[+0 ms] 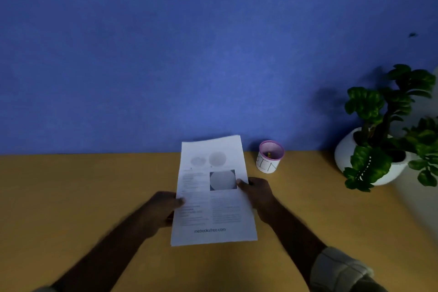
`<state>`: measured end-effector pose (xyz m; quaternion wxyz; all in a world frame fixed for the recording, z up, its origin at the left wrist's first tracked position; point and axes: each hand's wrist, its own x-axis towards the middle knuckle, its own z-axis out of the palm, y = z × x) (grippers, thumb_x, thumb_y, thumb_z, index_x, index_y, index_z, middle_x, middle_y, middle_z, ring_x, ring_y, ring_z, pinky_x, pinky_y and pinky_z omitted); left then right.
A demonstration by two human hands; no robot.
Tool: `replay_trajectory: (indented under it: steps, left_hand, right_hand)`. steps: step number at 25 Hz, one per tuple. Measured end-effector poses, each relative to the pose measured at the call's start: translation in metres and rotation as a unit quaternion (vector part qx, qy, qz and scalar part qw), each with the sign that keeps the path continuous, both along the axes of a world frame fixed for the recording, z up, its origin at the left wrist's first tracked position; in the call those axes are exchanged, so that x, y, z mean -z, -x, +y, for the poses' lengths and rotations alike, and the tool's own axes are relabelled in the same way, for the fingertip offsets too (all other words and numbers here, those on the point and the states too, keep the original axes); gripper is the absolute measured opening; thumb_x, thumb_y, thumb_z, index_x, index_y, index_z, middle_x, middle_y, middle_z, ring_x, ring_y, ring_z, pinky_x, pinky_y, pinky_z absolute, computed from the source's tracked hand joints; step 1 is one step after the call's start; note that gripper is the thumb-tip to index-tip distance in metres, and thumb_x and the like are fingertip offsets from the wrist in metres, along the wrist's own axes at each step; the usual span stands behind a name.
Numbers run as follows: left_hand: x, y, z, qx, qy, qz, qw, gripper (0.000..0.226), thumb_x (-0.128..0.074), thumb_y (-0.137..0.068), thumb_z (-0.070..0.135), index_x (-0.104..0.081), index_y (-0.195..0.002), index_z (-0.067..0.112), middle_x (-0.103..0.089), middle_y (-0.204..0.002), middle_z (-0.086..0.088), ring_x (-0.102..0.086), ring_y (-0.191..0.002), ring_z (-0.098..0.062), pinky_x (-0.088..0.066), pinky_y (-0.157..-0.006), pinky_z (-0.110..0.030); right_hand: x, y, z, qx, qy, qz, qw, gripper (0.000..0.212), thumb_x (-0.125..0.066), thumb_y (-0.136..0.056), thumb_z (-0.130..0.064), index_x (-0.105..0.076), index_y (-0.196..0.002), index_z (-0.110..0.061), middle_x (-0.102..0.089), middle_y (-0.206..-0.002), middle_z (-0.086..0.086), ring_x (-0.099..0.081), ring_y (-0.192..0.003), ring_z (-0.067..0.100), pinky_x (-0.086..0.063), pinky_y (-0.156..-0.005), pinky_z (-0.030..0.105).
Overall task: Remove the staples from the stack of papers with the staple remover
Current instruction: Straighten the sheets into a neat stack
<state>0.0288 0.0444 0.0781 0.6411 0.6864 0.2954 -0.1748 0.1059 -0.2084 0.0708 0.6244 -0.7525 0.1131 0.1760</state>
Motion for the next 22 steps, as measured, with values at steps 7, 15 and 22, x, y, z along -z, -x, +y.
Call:
replay_trajectory:
  steps: [7, 15, 22]
  left_hand:
    - [0.078, -0.012, -0.021, -0.104, -0.099, 0.074, 0.987, 0.012, -0.060, -0.085, -0.006, -0.070, -0.088, -0.001, -0.069, -0.101, -0.025, -0.066, -0.089, -0.037, -0.058, -0.082, -0.048]
    - [0.090, -0.042, -0.017, 0.002, -0.336, 0.013, 0.942, 0.024, -0.055, -0.085, 0.008, -0.075, -0.097, 0.016, -0.074, -0.096, -0.004, -0.058, -0.068, -0.015, -0.040, -0.054, -0.024]
    - [0.100, -0.058, -0.013, 0.043, -0.368, -0.009, 0.929, 0.018, -0.055, -0.090, 0.013, -0.073, -0.093, 0.016, -0.067, -0.084, 0.008, -0.055, -0.063, -0.002, -0.035, -0.047, -0.015]
  right_hand:
    - [0.068, 0.007, 0.003, -0.004, 0.059, 0.112, 0.992, 0.009, -0.068, -0.075, 0.006, -0.067, -0.084, 0.004, -0.068, -0.088, 0.017, -0.065, -0.074, 0.027, -0.053, -0.065, 0.035]
    - [0.085, -0.021, 0.022, -0.019, 0.182, 0.031, 0.983, 0.048, -0.060, -0.085, 0.003, -0.054, -0.129, -0.015, -0.061, -0.106, 0.000, -0.058, -0.090, 0.018, -0.052, -0.071, 0.029]
    - [0.089, -0.034, 0.028, -0.046, 0.233, -0.031, 0.971, 0.044, -0.060, -0.086, -0.001, -0.057, -0.128, -0.015, -0.067, -0.110, 0.000, -0.065, -0.099, 0.022, -0.053, -0.076, 0.029]
